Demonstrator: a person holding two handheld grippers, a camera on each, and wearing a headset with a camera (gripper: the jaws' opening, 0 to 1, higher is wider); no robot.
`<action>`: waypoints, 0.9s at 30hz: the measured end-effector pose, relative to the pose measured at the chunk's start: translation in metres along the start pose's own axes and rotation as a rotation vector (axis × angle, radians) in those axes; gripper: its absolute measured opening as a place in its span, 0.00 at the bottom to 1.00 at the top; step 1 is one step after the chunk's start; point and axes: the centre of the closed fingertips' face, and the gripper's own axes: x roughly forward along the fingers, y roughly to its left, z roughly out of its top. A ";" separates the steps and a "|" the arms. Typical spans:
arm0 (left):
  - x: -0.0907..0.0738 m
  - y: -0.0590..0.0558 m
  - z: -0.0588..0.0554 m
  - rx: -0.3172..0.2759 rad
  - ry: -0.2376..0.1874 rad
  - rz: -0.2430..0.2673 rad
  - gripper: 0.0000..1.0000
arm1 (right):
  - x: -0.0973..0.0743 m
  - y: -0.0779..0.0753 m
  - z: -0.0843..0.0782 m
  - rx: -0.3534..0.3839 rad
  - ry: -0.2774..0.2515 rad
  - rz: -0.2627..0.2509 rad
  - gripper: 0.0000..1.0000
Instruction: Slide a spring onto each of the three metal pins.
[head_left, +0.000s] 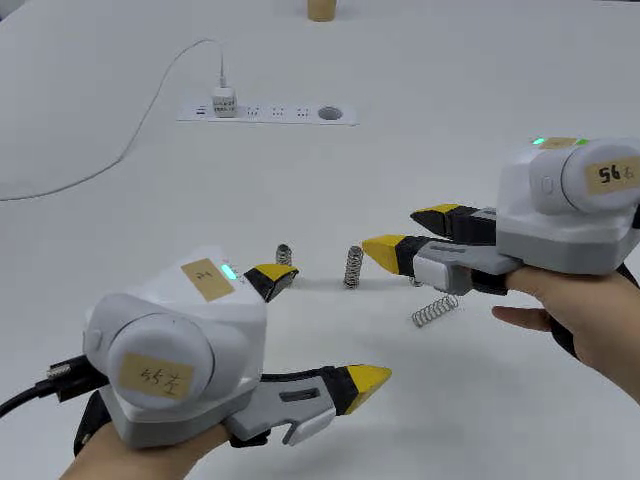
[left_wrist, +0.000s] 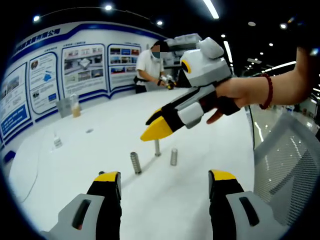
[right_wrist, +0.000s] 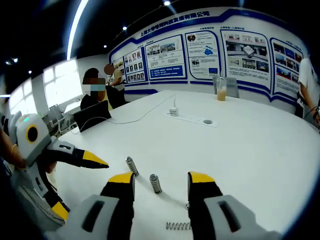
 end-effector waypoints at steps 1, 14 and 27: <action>0.002 -0.001 0.001 0.003 -0.001 -0.004 0.72 | -0.003 -0.001 0.000 0.005 -0.001 -0.001 0.44; 0.025 -0.008 0.004 0.053 0.023 -0.046 0.67 | -0.042 -0.011 -0.001 0.036 -0.041 -0.011 0.50; 0.047 -0.010 0.001 0.061 0.042 -0.064 0.59 | -0.073 -0.013 -0.013 0.036 -0.076 0.011 0.52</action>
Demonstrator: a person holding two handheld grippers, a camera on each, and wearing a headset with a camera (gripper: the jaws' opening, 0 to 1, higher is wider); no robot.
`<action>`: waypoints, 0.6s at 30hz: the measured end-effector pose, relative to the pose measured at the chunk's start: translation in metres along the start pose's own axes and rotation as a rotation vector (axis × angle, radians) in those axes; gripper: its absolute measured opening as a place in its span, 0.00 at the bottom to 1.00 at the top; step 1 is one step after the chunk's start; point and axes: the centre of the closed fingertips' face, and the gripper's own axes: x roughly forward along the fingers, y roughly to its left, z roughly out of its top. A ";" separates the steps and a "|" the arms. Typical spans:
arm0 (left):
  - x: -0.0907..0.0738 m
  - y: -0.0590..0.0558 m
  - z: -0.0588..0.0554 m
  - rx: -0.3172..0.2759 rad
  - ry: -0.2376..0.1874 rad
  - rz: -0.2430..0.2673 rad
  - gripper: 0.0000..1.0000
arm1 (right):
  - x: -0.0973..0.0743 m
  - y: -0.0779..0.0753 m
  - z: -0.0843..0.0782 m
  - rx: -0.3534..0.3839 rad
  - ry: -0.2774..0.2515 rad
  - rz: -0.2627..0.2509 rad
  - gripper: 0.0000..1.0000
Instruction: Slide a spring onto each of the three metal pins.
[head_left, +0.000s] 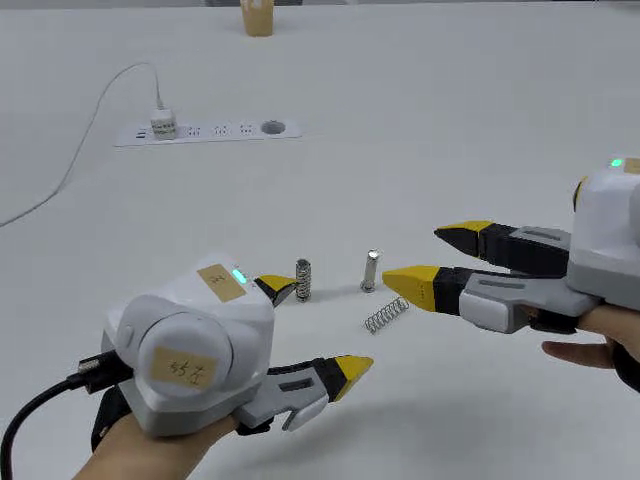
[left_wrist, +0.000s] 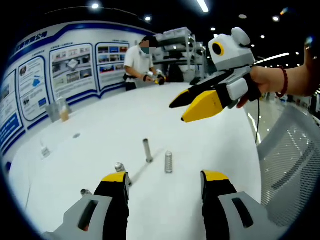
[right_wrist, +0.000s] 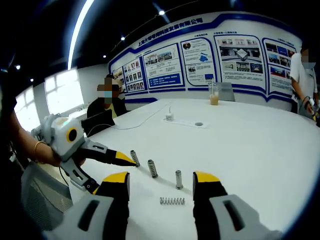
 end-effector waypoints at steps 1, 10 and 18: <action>0.002 0.000 0.000 0.001 0.003 0.000 0.58 | -0.003 0.000 -0.001 0.001 -0.005 0.005 0.52; 0.018 -0.001 -0.001 -0.010 0.015 -0.008 0.50 | -0.020 0.000 -0.018 0.018 0.011 -0.002 0.51; 0.033 -0.002 -0.005 -0.007 0.047 -0.023 0.44 | -0.029 -0.005 -0.028 0.052 0.013 -0.030 0.51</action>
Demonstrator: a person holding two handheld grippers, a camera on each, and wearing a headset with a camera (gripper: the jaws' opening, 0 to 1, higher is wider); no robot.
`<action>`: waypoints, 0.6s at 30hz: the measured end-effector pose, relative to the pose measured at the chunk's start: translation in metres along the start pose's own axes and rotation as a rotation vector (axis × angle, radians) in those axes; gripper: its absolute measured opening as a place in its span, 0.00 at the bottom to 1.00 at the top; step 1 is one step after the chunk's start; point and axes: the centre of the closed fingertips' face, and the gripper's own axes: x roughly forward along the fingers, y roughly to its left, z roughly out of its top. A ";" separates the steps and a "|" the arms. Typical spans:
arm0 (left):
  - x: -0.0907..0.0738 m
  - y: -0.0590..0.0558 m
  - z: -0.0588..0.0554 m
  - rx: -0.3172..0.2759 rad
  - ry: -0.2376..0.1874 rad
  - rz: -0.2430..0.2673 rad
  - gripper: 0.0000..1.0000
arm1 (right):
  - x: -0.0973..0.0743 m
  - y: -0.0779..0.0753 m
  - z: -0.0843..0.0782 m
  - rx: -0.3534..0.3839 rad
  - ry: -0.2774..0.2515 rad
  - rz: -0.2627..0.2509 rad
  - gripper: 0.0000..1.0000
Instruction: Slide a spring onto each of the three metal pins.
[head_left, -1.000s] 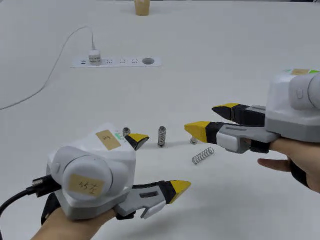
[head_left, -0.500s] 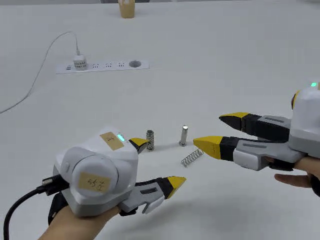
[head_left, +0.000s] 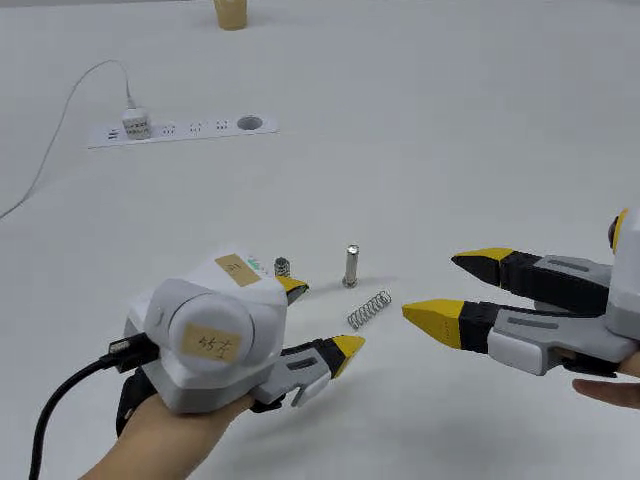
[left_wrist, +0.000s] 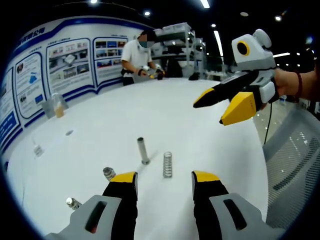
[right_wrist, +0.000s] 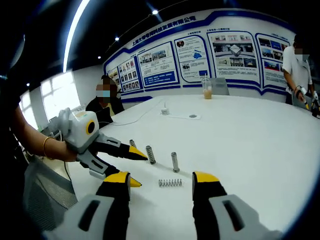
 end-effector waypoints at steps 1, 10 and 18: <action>0.002 0.000 -0.001 0.000 0.005 -0.002 0.44 | -0.001 0.000 -0.001 0.002 -0.002 0.000 0.51; 0.020 -0.002 -0.006 -0.021 0.024 -0.036 0.35 | -0.007 0.007 -0.009 -0.036 0.019 0.024 0.51; 0.034 -0.003 -0.007 -0.055 0.034 -0.061 0.29 | -0.009 0.006 -0.015 -0.031 0.017 0.023 0.51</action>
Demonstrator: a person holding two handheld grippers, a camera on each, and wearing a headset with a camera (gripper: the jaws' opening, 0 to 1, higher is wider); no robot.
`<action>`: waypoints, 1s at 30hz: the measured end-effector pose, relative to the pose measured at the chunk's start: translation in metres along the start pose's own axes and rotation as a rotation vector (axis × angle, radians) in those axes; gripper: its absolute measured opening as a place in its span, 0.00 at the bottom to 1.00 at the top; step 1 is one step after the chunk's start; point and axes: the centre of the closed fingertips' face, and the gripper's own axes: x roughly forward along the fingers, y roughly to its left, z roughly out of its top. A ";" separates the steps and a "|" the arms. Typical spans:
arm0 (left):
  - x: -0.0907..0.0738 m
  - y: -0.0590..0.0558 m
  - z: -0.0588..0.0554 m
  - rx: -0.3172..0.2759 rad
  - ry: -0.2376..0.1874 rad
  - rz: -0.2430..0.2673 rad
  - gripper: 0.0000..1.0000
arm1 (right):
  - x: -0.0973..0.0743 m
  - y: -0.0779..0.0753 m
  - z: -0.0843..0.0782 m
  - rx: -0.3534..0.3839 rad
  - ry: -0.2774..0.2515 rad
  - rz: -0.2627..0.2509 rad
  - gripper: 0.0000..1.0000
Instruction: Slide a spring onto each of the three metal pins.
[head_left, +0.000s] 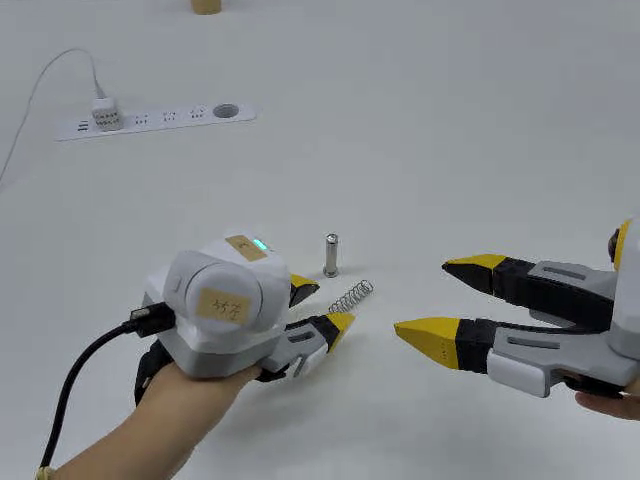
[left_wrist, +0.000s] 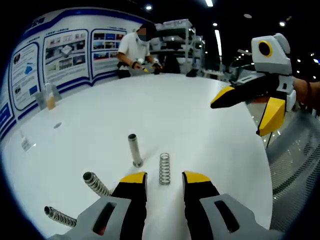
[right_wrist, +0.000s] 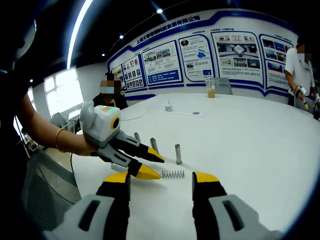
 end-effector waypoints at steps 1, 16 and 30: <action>0.001 0.000 0.000 -0.001 0.002 0.000 0.29 | 0.000 -0.001 -0.001 0.001 0.003 -0.002 0.50; 0.019 -0.002 -0.011 -0.024 0.050 -0.024 0.18 | -0.001 -0.009 -0.006 0.019 0.003 -0.023 0.47; 0.022 -0.005 -0.013 0.095 0.068 -0.029 0.11 | 0.001 -0.012 -0.010 0.042 0.009 -0.040 0.47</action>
